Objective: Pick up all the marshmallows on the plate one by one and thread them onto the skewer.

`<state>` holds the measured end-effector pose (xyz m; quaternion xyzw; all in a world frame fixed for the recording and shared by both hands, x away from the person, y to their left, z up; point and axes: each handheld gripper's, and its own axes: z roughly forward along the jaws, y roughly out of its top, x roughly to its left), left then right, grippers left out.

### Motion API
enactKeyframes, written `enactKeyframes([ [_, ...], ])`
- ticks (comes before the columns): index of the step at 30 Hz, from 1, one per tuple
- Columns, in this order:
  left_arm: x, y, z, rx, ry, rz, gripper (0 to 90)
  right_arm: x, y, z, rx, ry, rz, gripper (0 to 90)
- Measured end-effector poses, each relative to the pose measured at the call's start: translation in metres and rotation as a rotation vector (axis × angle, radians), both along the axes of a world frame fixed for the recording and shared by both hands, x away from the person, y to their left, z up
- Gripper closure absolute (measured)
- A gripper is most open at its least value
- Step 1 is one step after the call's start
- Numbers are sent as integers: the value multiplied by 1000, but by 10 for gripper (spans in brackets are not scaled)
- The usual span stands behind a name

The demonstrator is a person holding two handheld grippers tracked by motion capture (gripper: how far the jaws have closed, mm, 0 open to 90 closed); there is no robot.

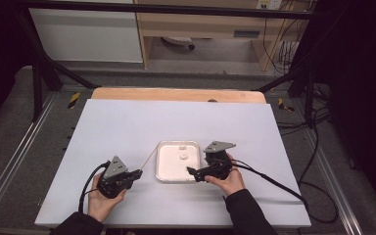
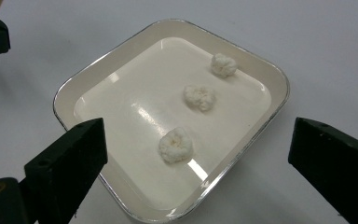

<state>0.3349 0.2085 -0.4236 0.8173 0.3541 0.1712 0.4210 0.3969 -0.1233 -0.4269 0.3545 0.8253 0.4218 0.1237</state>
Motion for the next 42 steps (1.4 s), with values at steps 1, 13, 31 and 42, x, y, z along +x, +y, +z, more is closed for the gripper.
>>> enactKeyframes([
  [1,0,0,0,-3,-2,1,884,1,2,-1,-7,4,3,72],
  [13,1,1,-1,-16,-8,7,883,1,9,-13,-14,36,29,359],
  [31,2,-2,-1,-26,-17,2,884,9,16,-25,-22,45,52,595],
  [42,2,-3,-2,-26,-15,-3,883,6,18,-29,-24,15,70,682],
])
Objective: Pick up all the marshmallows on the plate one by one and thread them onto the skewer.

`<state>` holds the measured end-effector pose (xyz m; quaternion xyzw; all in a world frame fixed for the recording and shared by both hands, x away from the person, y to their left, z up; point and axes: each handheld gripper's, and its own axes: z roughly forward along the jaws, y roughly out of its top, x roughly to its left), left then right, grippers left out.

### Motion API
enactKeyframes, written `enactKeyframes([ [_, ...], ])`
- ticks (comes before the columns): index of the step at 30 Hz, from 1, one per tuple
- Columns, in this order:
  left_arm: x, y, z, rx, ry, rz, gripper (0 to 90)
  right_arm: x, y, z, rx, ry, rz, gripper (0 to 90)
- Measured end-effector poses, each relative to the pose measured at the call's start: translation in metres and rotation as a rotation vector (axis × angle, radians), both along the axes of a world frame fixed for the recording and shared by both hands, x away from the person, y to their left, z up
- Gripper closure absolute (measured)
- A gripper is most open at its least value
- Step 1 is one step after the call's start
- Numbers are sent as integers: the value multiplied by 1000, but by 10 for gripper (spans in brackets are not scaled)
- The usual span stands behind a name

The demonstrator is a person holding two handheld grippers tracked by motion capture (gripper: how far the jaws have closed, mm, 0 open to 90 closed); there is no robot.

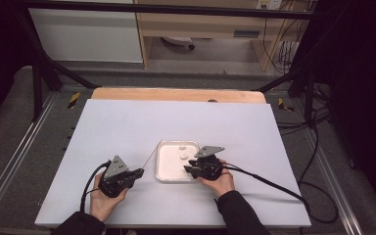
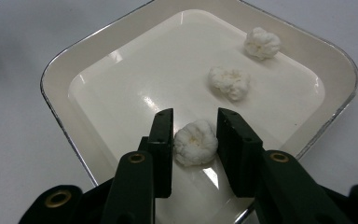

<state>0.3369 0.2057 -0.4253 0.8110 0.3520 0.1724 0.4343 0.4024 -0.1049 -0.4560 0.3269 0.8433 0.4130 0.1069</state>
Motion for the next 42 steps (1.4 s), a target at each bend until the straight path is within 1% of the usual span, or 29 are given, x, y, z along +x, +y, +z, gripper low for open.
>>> enactKeyframes([
  [4,-1,-1,0,-6,-7,-4,884,0,0,0,7,3,-10,702],
  [6,-2,-1,0,-9,-11,-5,884,0,-1,0,14,13,-10,709],
  [8,-2,-2,1,-11,-18,-8,884,0,-1,2,26,9,-11,714],
  [11,-3,-2,1,-16,-25,-10,884,-1,-4,10,62,11,-7,720],
  [12,-4,-3,1,-20,-26,-12,884,-2,-5,13,78,13,-5,722],
  [16,-5,-5,1,-22,-31,-19,884,-4,-11,27,129,-3,6,729],
  [21,-8,-9,1,-33,-46,-32,884,-7,-18,44,197,-15,11,736],
  [23,-9,-10,2,-38,-52,-39,884,-8,-21,51,236,-18,14,738],
  [30,-11,-15,2,-56,-69,-56,884,-8,-32,76,396,-15,20,738],
  [31,-12,-15,2,-59,-72,-58,884,-8,-33,79,412,-16,22,738],
  [35,-13,-19,2,-63,-81,-71,884,-6,-30,92,456,-28,34,735],
  [37,-14,-20,2,-60,-83,-77,884,-4,-27,99,482,-27,39,735],
  [42,-14,-21,2,-59,-84,-78,884,2,-17,109,515,-23,42,734],
])
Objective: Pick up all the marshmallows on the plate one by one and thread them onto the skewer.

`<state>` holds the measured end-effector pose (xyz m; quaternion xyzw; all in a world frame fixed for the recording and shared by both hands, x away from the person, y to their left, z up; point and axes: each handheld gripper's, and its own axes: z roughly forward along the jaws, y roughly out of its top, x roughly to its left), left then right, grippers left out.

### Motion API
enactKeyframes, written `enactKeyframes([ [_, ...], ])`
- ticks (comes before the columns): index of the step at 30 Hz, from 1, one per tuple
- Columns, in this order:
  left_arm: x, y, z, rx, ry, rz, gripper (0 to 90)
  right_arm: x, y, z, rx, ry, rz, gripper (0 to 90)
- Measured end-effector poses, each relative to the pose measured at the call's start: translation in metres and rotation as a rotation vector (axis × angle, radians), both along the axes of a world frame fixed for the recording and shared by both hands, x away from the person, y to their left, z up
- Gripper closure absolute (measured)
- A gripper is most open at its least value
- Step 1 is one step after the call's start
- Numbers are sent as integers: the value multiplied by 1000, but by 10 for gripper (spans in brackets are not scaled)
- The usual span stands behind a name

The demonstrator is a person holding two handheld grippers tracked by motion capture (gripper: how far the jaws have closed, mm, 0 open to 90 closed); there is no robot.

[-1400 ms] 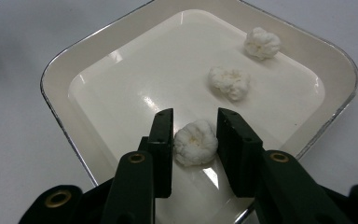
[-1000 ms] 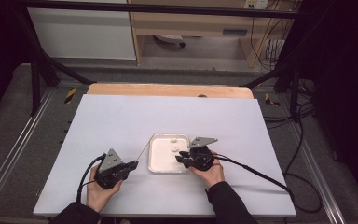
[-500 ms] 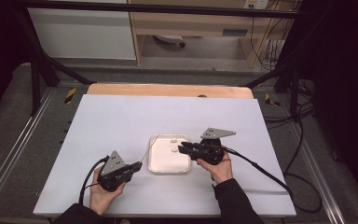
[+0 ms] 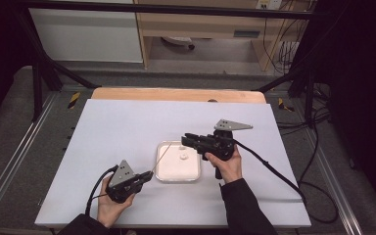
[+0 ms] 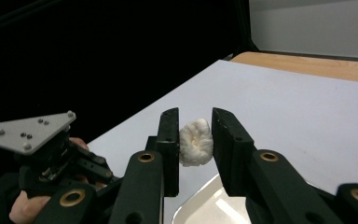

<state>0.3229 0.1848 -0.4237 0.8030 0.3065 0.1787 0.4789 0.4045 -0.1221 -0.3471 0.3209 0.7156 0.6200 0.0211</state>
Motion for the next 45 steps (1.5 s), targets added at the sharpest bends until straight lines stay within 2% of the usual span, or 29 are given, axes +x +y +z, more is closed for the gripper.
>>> enactKeyframes([
  [3,0,0,0,-2,-3,1,884,5,6,0,29,18,10,734],
  [8,0,0,0,-1,-4,0,884,10,15,-4,46,50,26,733],
  [24,-1,0,0,3,-7,-1,884,14,28,-17,51,96,58,738],
  [30,0,0,-1,9,-8,1,885,14,31,-20,76,117,76,752],
  [45,0,-2,-5,55,3,4,887,9,38,-28,62,119,98,782],
])
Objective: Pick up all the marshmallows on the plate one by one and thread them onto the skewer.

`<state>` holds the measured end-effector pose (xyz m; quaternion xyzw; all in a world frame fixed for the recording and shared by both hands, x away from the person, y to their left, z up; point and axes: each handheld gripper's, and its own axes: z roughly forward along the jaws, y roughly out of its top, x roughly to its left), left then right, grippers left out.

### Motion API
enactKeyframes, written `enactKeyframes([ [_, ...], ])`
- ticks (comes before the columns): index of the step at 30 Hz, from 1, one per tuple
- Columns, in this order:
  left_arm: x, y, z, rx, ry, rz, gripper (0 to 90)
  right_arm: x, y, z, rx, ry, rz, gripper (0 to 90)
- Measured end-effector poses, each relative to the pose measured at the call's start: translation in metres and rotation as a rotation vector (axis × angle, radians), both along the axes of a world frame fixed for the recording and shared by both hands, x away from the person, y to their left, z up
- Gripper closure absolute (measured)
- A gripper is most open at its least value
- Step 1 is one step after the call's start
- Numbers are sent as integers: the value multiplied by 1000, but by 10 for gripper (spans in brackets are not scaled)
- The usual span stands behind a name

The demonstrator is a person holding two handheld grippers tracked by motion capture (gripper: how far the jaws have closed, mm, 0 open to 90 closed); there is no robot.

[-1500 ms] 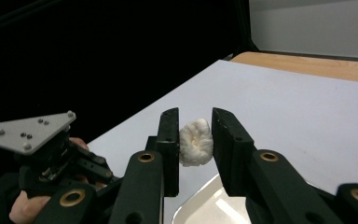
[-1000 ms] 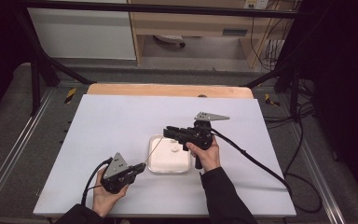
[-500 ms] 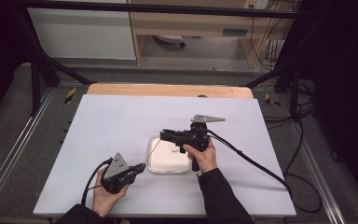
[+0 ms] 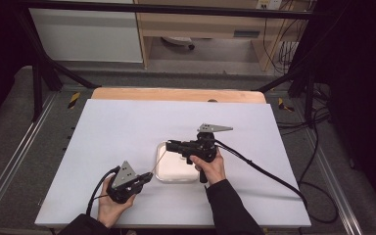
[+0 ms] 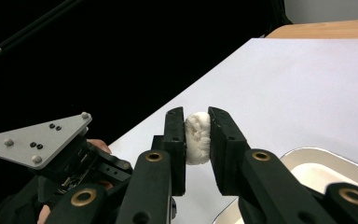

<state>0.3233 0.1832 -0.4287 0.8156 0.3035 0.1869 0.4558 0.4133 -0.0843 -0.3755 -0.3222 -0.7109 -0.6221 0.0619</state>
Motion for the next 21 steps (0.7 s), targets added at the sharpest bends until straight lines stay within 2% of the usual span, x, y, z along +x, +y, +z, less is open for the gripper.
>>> enactKeyframes([
  [11,-2,-1,1,6,1,7,888,-4,3,-4,-12,-12,6,785],
  [12,0,-2,1,-3,-18,-17,888,-4,4,-5,-13,-15,6,786],
  [21,0,-3,1,5,-17,-14,889,-6,5,-6,-8,-8,14,787],
])
